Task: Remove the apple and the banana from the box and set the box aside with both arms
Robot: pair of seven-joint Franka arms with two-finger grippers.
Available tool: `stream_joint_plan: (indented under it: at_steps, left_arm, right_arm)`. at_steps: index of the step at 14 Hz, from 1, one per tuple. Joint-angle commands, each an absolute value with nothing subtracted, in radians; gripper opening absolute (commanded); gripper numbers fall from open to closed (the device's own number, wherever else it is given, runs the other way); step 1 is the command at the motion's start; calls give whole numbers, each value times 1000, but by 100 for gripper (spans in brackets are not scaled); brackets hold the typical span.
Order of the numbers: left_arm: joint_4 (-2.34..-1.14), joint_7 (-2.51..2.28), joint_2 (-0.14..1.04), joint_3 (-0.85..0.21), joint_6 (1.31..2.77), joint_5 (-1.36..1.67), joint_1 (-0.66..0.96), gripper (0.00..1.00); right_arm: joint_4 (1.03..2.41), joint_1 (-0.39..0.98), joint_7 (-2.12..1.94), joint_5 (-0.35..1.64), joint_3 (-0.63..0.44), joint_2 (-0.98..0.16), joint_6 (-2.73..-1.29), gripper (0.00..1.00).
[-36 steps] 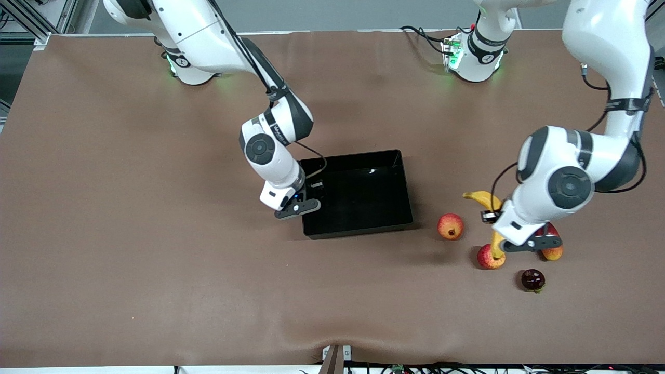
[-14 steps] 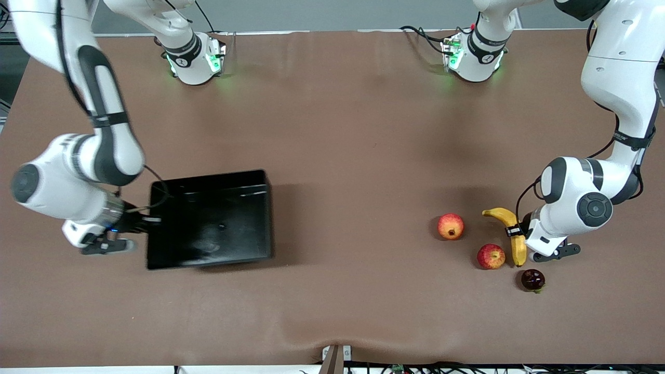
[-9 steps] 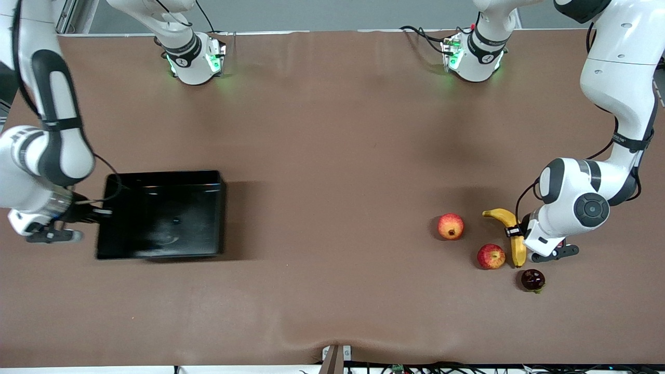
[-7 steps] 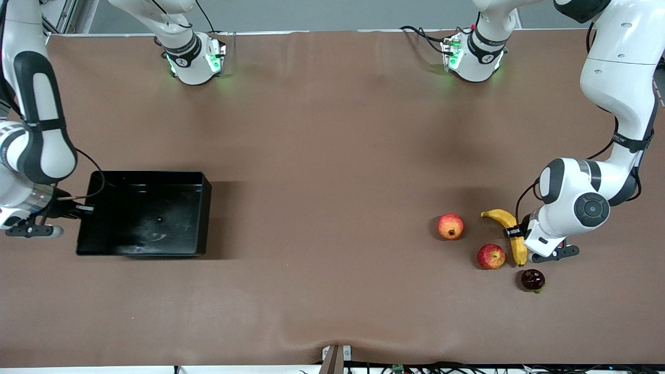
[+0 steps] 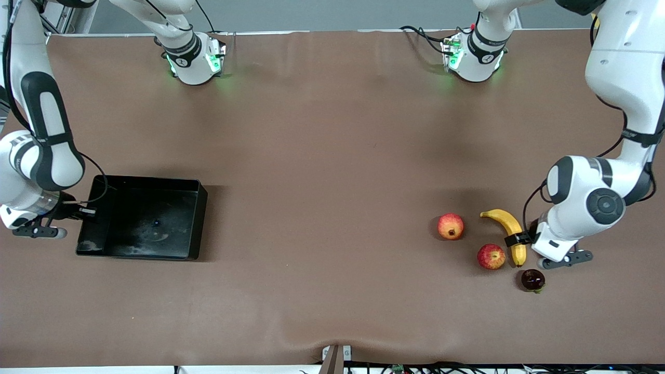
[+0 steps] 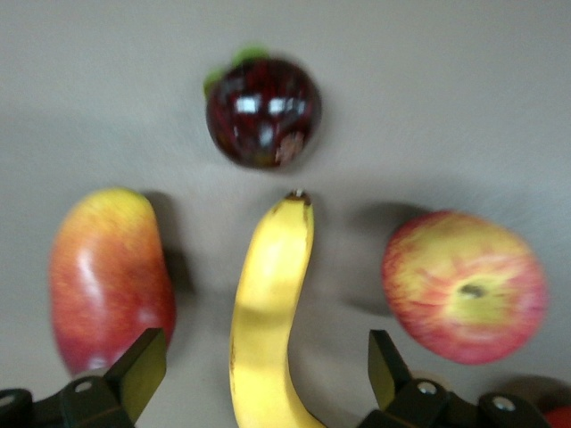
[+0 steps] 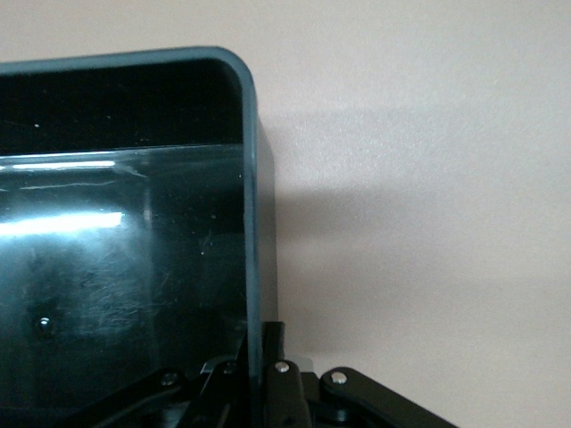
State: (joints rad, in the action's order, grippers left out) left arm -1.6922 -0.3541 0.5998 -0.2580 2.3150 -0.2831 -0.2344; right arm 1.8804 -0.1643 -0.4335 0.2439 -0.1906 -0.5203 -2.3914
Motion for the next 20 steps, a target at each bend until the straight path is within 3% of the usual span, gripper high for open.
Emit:
stream_joint_plan:
  at_steps: [1, 2, 3, 4, 6, 14, 20]
  left_arm:
    - [-1674, -361, 520, -276, 2243, -307, -232, 100]
    - [-1654, -353, 503, -287, 2203, -307, -235, 100]
    - [-1626, -339, 483, -290, 2148, -307, -235, 100]
    - [-1600, -319, 467, -296, 2099, -302, -235, 100]
    - [-1551, -304, 427, -304, 2027, -296, -235, 100]
    - [-1417, -311, 338, -351, 1799, -209, -233, 100]
    - [-1419, -304, 216, -393, 1671, -199, -235, 100]
  right_arm:
    - [1873, -186, -434, 244, -173, -525, -2382, 20]
    - [1870, -183, -436, 242, -173, -525, -2381, 35]
    - [1856, -180, -460, 239, -173, -522, -2373, 90]
    - [1829, -181, -504, 239, -173, -519, -2369, 100]
    - [1772, -172, -523, 239, -175, -503, -2329, 100]
    - [1571, -45, -289, 126, -179, -402, -1935, 100]
    - [1584, 95, -2, 26, -172, -224, -1695, 100]
